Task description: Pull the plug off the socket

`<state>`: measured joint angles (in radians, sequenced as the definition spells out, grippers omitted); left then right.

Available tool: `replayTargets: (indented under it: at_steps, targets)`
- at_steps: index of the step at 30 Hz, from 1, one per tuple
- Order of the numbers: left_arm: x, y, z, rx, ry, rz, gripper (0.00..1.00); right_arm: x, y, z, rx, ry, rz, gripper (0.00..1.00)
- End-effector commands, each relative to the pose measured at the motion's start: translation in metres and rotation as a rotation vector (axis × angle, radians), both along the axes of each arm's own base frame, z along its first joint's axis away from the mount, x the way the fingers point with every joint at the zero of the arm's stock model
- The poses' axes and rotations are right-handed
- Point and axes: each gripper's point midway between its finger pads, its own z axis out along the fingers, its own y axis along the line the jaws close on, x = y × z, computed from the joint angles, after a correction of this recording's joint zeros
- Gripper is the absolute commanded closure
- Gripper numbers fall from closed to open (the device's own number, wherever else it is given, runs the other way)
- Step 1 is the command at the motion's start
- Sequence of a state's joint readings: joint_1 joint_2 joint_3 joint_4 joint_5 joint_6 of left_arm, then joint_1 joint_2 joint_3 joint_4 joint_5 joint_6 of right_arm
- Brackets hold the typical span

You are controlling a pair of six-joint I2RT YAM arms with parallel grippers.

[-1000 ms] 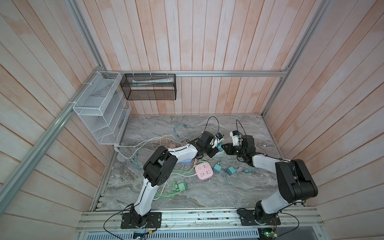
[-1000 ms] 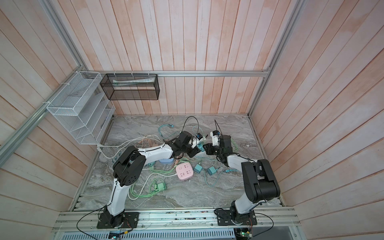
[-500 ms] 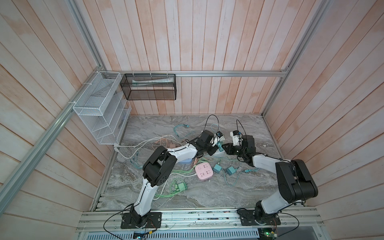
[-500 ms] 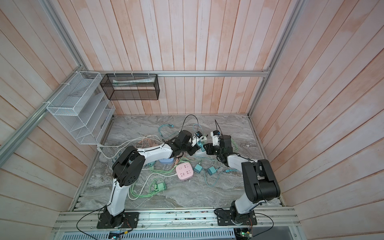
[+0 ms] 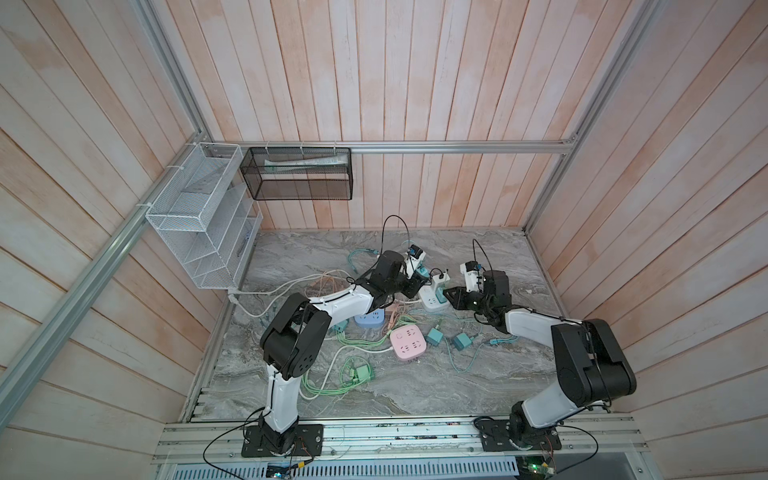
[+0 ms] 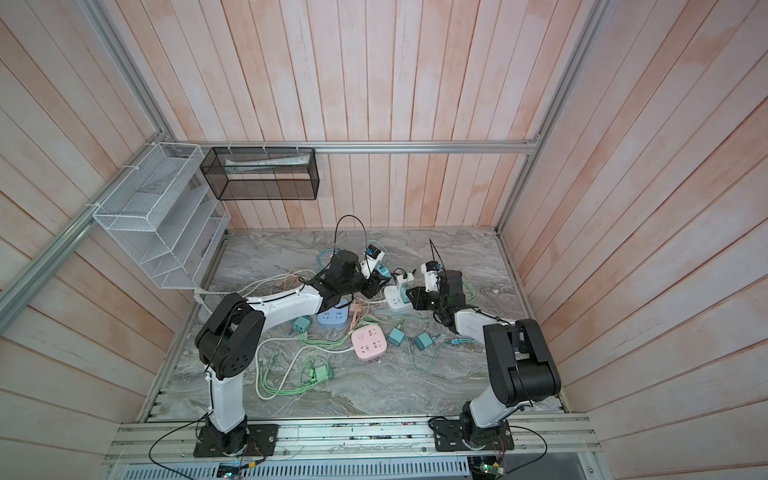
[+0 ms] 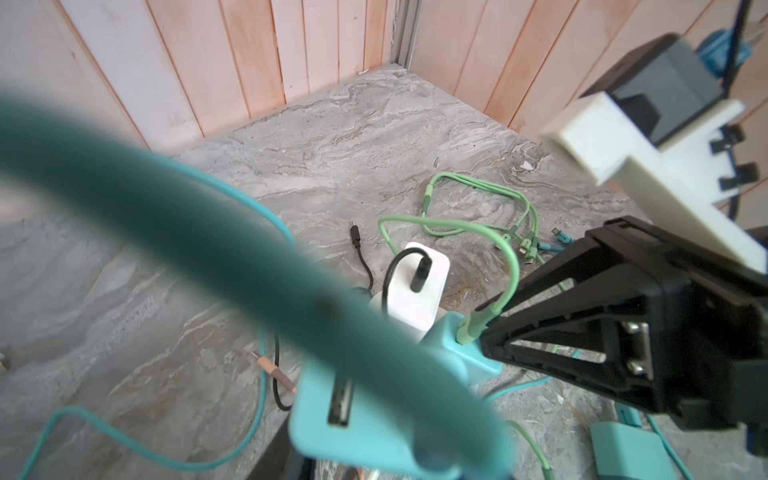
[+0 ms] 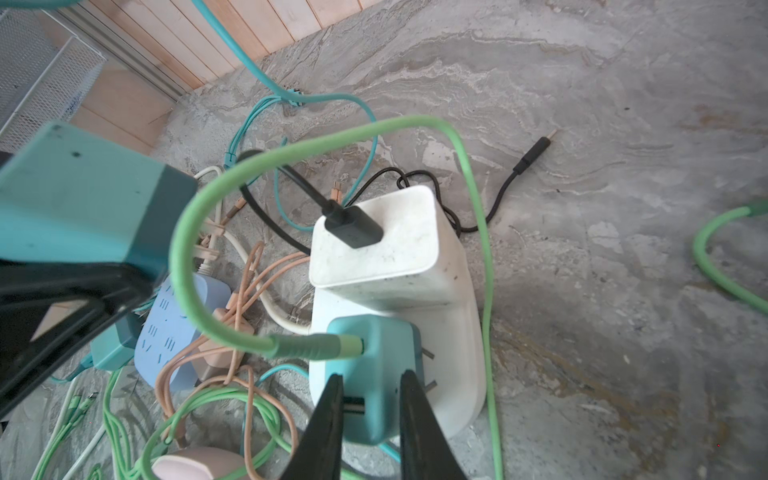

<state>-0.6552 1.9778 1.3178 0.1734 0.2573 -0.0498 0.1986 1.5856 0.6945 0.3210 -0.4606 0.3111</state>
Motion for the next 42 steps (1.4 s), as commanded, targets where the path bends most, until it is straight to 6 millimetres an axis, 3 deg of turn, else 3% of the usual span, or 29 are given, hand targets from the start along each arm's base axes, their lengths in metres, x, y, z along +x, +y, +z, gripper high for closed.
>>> replayTargets:
  at_steps: [1, 10, 18, 23, 28, 34, 36, 39, 42]
  targets:
    - [0.001, 0.006, 0.008, -0.088, 0.057, 0.022, 0.83, -0.044, -0.014, -0.063, -0.096, 0.257, -0.020, 0.78]
    - [0.013, 0.018, -0.015, -0.126, 0.174, 0.063, 0.78, -0.044, -0.015, -0.062, -0.098, 0.255, -0.023, 0.78]
    - [0.025, 0.033, -0.055, -0.119, 0.305, 0.118, 0.72, -0.044, -0.017, -0.061, -0.102, 0.254, -0.028, 0.78]
    - [0.029, 0.037, -0.060, -0.114, 0.313, 0.129, 0.72, -0.043, -0.017, -0.060, -0.104, 0.253, -0.030, 0.78]
    - [0.028, 0.038, -0.071, -0.093, 0.352, 0.124, 0.63, -0.043, -0.017, -0.059, -0.103, 0.251, -0.030, 0.78]
    - [0.024, 0.039, -0.075, -0.087, 0.372, 0.125, 0.45, -0.042, -0.017, -0.054, -0.100, 0.241, -0.030, 0.67]
    - [0.026, 0.041, -0.074, -0.079, 0.368, 0.130, 0.42, -0.041, -0.016, -0.049, -0.096, 0.229, -0.029, 0.63]
    - [0.029, 0.045, -0.068, -0.069, 0.356, 0.149, 0.30, -0.039, -0.017, -0.039, -0.096, 0.207, -0.033, 0.57]
    - [0.031, 0.048, -0.062, -0.064, 0.339, 0.159, 0.27, -0.038, -0.017, -0.031, -0.096, 0.186, -0.034, 0.54]
